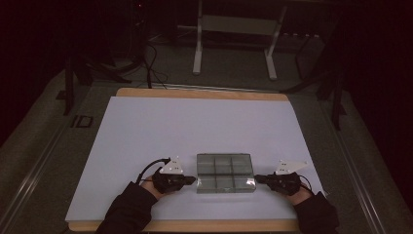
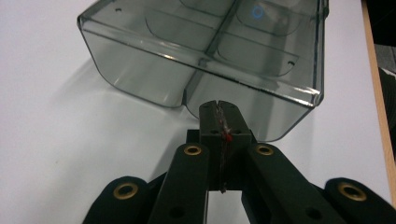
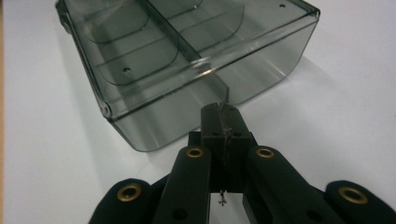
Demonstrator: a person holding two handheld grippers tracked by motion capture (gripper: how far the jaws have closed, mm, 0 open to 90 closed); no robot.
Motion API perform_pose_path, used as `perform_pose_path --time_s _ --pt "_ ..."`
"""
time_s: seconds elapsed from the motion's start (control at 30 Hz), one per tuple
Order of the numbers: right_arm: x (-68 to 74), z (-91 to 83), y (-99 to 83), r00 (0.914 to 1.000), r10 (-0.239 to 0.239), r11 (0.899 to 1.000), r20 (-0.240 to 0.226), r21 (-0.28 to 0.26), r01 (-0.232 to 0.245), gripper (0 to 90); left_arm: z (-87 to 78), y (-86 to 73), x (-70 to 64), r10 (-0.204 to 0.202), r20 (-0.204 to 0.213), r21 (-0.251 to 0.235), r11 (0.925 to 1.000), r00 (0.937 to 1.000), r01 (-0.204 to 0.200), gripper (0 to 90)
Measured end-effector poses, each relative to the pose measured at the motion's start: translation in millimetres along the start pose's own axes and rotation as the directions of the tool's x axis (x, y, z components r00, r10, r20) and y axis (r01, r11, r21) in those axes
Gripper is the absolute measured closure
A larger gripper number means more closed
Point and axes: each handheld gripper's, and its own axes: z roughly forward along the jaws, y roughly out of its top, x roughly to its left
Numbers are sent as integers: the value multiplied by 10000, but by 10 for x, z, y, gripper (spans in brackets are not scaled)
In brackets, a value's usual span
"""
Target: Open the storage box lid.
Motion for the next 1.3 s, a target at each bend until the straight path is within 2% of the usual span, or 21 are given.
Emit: perform_pose_path --time_s 0.13,0.27,0.47,0.73,1.1,1.23,1.3 --pt "11 -3 18 9998 34 9999 -219 -120 -36 899 -2 21 -7 101 -19 -86 9999 9999 -102 900" --pt "30 2 36 9998 -120 9999 -184 -109 118 899 -16 25 -2 94 14 -205 9997 10000 -94 900" --pt "29 -20 51 9998 -99 9997 -199 -216 95 899 -60 47 -20 100 87 -412 9991 9999 -96 900" --pt "24 -36 74 9997 -67 9998 -240 -200 62 900 -55 43 -13 41 125 -442 9990 9999 -35 900" --pt "17 -65 112 9992 36 9990 -408 -441 -54 898 -60 70 -11 27 180 -511 9987 9998 -18 900" --pt "9 -77 129 9997 17 9985 -237 -542 -30 818 -75 85 4 -60 16 -633 9980 10000 61 900" --pt "-8 -85 133 9998 56 9977 -176 -670 -68 783 -79 93 11 -73 -68 -702 9975 10000 68 872"
